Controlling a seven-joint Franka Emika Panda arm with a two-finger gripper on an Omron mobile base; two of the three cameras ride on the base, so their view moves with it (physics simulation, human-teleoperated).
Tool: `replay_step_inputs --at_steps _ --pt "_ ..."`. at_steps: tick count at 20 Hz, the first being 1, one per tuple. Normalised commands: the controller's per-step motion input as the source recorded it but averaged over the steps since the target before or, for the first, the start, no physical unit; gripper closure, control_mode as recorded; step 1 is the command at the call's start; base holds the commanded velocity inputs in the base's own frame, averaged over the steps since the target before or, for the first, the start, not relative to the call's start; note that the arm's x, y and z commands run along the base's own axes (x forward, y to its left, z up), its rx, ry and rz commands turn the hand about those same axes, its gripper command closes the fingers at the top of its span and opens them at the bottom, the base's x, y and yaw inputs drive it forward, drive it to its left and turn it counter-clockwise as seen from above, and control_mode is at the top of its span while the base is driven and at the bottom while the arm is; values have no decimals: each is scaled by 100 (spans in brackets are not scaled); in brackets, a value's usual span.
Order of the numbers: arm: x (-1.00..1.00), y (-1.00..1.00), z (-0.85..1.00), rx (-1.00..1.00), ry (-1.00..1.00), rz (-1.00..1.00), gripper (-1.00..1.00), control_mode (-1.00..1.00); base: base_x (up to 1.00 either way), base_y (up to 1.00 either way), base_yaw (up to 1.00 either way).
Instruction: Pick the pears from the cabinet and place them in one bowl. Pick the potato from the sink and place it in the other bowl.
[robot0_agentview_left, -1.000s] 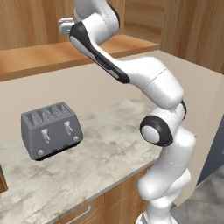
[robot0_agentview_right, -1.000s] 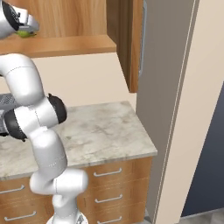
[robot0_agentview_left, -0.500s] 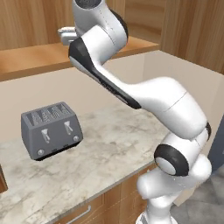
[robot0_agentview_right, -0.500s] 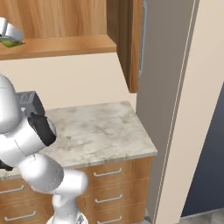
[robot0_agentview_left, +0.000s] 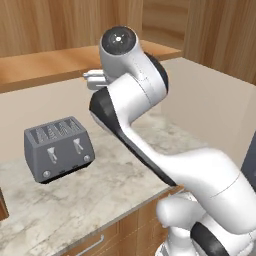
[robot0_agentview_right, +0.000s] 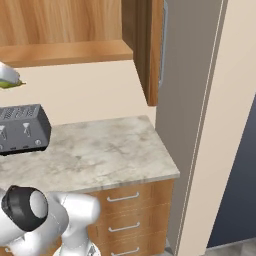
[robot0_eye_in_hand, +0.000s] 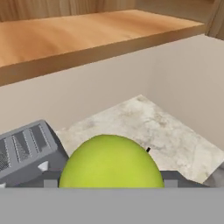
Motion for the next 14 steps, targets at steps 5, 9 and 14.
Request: replay_step_inputs --at_steps 5,9,14 --pt "-13 -75 -91 6 7 1 100 -100 0 0 0" --pt "-11 -39 -45 4 4 17 100 -100 0 0 0" --pt "-23 -4 -26 3 6 6 100 -100 0 0 0"
